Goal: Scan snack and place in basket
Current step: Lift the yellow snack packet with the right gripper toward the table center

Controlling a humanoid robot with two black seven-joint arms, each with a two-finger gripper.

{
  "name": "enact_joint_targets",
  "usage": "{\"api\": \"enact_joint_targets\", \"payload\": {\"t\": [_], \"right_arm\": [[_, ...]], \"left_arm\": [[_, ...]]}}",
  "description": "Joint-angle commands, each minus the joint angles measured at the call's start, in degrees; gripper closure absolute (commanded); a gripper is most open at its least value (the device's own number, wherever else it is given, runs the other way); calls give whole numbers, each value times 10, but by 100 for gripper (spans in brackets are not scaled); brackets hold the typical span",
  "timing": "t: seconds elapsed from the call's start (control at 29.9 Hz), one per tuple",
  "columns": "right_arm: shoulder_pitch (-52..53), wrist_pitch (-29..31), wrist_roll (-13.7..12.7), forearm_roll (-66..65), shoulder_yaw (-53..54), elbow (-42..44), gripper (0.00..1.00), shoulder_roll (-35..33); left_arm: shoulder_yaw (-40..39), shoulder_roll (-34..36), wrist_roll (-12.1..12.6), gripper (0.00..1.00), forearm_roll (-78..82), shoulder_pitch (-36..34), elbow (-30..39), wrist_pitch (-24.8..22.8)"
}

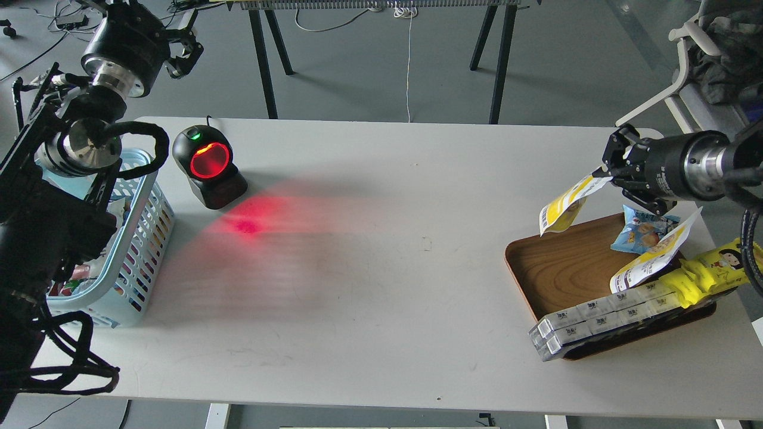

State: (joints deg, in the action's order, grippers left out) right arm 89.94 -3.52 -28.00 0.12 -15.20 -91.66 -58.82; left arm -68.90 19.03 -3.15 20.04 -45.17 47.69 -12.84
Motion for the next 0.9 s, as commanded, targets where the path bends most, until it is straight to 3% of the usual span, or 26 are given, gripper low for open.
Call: {"api": "enact_joint_targets", "payload": {"t": [0.0, 0.17, 0.4, 0.87], "right_arm": [[40, 0, 0, 26, 24, 2, 100, -15], [146, 0, 0, 75, 13, 28, 100, 1], [211, -3, 0, 116, -22, 113, 100, 101], [126, -168, 0, 148, 8, 162, 100, 367]], "left_arm": [[1, 0, 0, 0, 0, 0, 0, 0], [1, 0, 0, 0, 0, 0, 0, 1], [0, 3, 1, 0, 0, 0, 0, 3], [0, 6, 1, 0, 0, -3, 0, 3]]}}
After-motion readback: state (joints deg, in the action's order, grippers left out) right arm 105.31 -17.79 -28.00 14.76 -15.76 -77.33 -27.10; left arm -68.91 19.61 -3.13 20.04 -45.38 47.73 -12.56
